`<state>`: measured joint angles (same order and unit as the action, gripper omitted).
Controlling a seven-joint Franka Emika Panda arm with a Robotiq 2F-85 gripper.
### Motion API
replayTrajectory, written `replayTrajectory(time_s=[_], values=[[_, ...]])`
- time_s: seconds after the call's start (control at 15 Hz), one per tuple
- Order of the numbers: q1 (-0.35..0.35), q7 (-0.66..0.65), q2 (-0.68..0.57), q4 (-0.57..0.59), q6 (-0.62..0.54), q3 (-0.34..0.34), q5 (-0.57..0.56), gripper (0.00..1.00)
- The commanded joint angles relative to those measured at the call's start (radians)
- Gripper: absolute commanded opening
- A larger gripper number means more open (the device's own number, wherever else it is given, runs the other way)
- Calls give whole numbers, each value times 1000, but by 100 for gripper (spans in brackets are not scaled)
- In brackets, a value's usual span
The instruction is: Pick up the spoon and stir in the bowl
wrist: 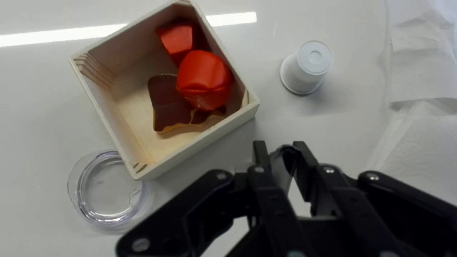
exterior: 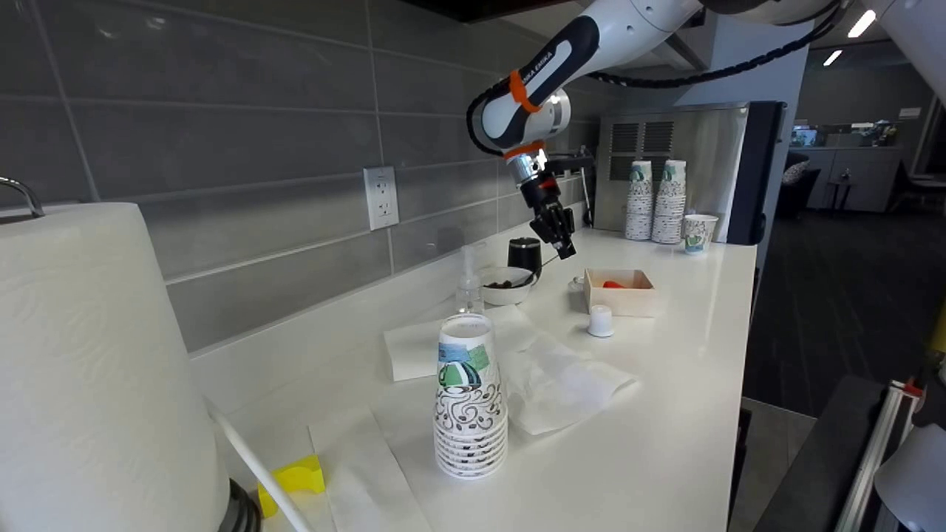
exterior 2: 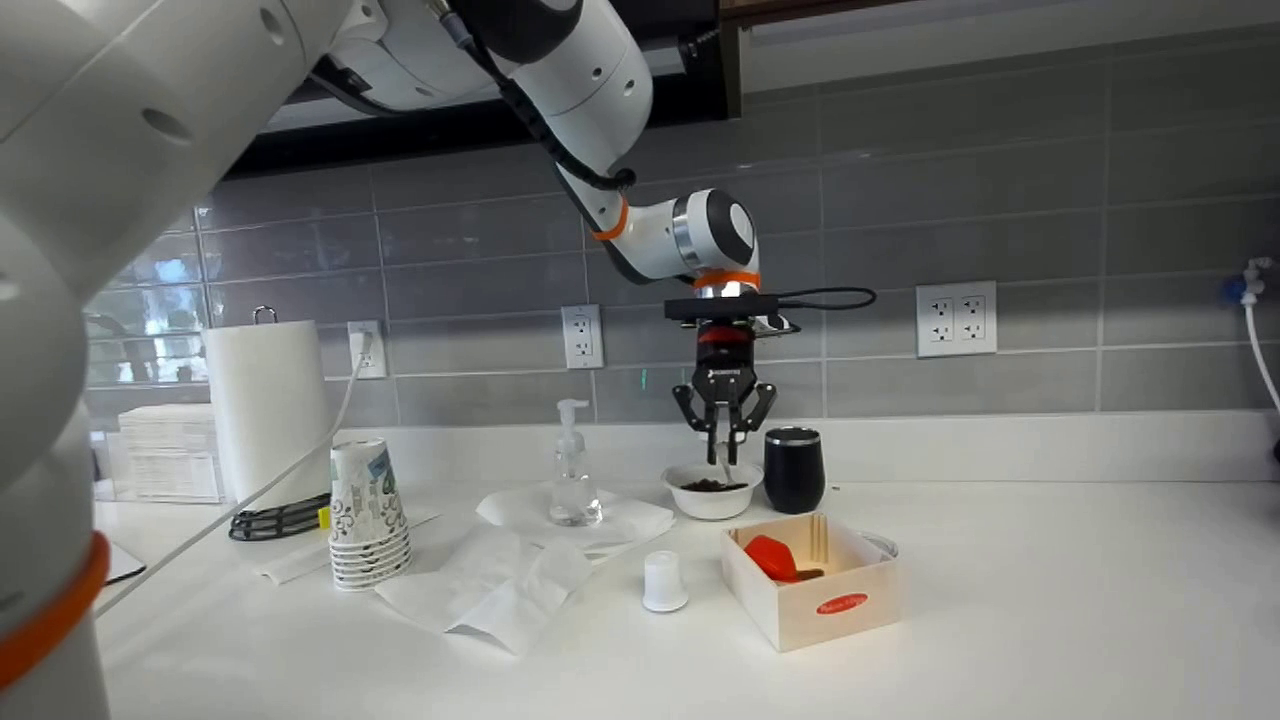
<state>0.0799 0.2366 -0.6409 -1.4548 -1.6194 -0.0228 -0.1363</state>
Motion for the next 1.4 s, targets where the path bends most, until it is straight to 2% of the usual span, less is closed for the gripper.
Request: replayTrajectory(time_s=[0.0,0.2,0.4,1.0,1.33], values=[[-20,-1,-44,87,156,-8,-38,6],[-22,54,-71,125,243,7,-51,6],[-26,91,-88,147,257,20,-61,6],[-15,160,-99,183,179,57,-18,6],[-15,110,-91,173,81,49,-5,6]])
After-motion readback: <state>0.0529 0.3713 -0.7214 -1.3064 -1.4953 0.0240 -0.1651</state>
